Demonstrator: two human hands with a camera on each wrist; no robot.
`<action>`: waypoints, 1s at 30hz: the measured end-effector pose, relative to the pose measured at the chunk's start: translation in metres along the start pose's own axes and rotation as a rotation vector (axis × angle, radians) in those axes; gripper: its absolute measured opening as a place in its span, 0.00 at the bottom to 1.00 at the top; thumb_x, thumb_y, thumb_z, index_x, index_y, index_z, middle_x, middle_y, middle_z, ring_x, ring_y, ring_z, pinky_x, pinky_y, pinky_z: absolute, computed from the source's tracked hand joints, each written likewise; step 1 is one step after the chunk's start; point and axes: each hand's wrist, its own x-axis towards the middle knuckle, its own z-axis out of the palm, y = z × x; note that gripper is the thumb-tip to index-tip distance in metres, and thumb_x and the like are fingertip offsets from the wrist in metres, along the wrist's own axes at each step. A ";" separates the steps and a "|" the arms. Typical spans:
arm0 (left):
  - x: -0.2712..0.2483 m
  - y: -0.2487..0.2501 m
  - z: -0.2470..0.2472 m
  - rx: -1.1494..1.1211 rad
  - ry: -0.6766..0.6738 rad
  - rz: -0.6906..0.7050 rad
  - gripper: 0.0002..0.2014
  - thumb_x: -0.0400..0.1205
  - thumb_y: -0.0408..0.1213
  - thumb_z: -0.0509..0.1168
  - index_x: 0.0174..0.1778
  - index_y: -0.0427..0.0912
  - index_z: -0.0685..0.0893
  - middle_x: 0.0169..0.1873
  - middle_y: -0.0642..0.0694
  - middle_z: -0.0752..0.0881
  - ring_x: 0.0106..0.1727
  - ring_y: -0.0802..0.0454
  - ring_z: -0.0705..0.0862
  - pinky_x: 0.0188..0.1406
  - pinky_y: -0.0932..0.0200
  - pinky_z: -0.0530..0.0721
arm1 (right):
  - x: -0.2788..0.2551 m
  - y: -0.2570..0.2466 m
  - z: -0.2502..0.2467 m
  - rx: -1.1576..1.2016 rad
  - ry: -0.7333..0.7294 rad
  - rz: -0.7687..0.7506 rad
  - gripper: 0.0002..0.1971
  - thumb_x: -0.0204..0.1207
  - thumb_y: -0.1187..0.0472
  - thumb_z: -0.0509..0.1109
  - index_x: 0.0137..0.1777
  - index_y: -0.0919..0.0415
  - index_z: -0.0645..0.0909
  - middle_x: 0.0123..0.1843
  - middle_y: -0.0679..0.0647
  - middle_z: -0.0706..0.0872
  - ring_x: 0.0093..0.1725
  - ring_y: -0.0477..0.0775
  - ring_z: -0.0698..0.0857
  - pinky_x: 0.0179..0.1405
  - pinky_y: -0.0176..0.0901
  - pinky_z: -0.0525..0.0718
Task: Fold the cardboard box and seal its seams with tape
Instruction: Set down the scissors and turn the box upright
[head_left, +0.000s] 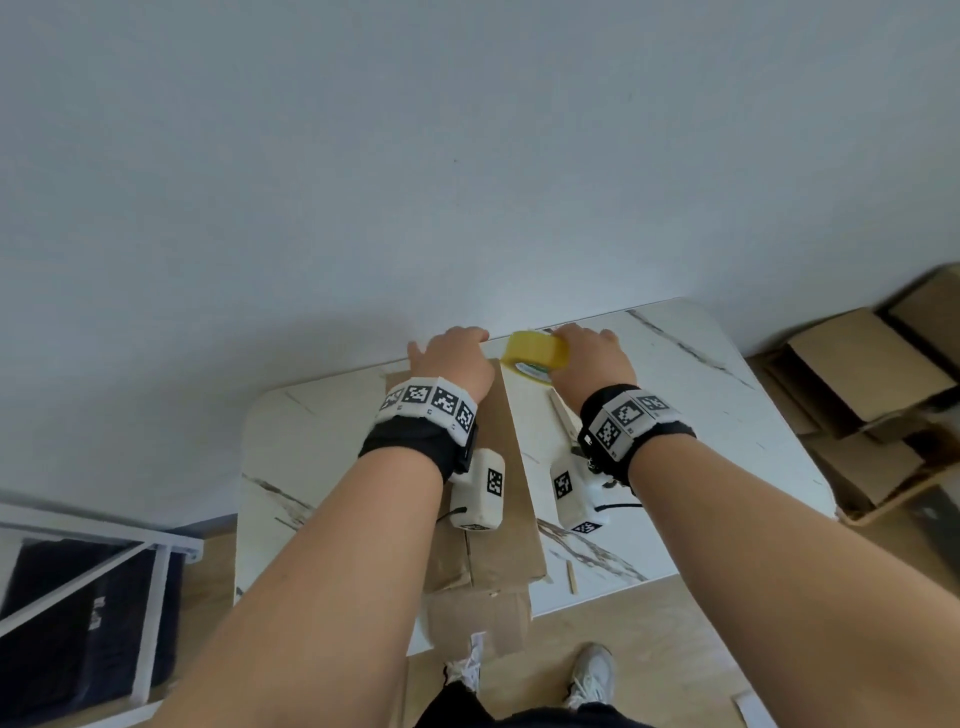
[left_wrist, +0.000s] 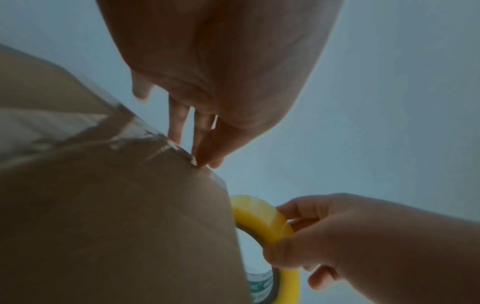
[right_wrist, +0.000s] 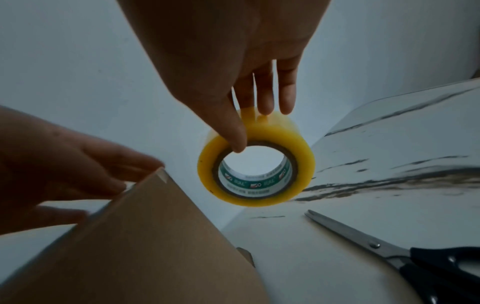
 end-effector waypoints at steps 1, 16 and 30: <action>-0.001 0.006 0.001 -0.029 -0.012 0.073 0.28 0.81 0.29 0.54 0.78 0.53 0.69 0.77 0.48 0.70 0.77 0.46 0.69 0.81 0.43 0.56 | -0.003 0.001 -0.002 0.032 0.021 0.002 0.19 0.73 0.63 0.64 0.65 0.53 0.77 0.52 0.53 0.83 0.60 0.58 0.78 0.54 0.51 0.82; -0.033 0.066 0.027 0.074 -0.085 0.373 0.37 0.79 0.23 0.50 0.85 0.46 0.48 0.85 0.50 0.51 0.82 0.46 0.61 0.79 0.44 0.64 | -0.035 0.039 -0.042 0.370 0.070 0.259 0.23 0.68 0.50 0.78 0.60 0.60 0.81 0.51 0.55 0.88 0.45 0.55 0.85 0.41 0.42 0.78; -0.024 0.084 0.053 -0.026 -0.087 0.222 0.27 0.81 0.27 0.52 0.74 0.52 0.75 0.76 0.47 0.71 0.76 0.46 0.71 0.77 0.45 0.67 | -0.027 0.120 -0.032 0.222 -0.068 0.322 0.01 0.73 0.63 0.69 0.41 0.60 0.81 0.34 0.57 0.81 0.39 0.61 0.81 0.32 0.41 0.75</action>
